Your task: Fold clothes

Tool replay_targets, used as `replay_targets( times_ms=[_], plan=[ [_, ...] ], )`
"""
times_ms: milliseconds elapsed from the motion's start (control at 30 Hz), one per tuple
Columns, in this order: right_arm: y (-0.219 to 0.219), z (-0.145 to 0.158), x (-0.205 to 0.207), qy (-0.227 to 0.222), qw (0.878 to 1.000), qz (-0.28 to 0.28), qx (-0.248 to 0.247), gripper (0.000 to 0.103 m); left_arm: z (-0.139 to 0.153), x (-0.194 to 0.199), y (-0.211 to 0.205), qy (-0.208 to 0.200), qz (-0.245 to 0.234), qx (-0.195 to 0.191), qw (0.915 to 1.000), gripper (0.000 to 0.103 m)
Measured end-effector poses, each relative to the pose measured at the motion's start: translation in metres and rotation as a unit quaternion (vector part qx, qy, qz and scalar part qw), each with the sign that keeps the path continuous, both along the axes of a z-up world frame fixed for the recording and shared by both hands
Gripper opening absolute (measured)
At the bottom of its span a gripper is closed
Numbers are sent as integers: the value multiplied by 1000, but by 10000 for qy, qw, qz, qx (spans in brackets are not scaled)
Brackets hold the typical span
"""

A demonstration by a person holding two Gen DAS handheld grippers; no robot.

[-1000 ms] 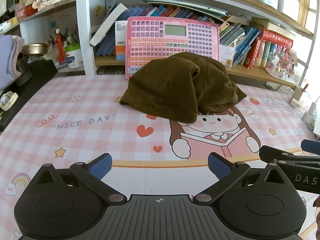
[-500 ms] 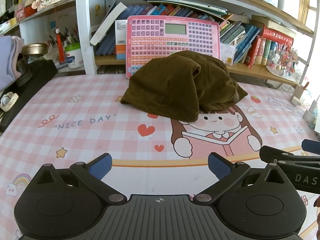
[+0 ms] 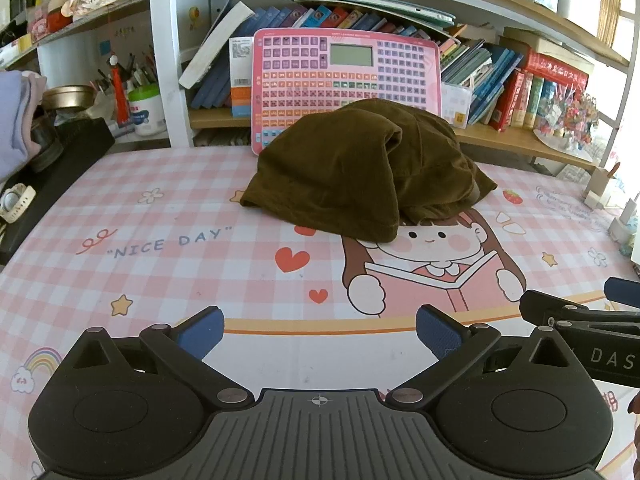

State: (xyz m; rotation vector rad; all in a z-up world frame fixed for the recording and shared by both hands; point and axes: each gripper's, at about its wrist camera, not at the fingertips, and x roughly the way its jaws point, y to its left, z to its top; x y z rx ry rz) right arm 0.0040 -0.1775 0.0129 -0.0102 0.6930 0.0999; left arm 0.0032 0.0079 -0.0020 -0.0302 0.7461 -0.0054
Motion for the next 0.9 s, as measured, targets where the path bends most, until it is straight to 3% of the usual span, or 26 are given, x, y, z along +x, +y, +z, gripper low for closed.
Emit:
replay_targets(
  times_ms=[900],
  plan=[
    [1, -2, 7, 78, 10000, 38, -24, 101, -1, 7, 0, 109, 45, 44, 9999, 103]
  ],
)
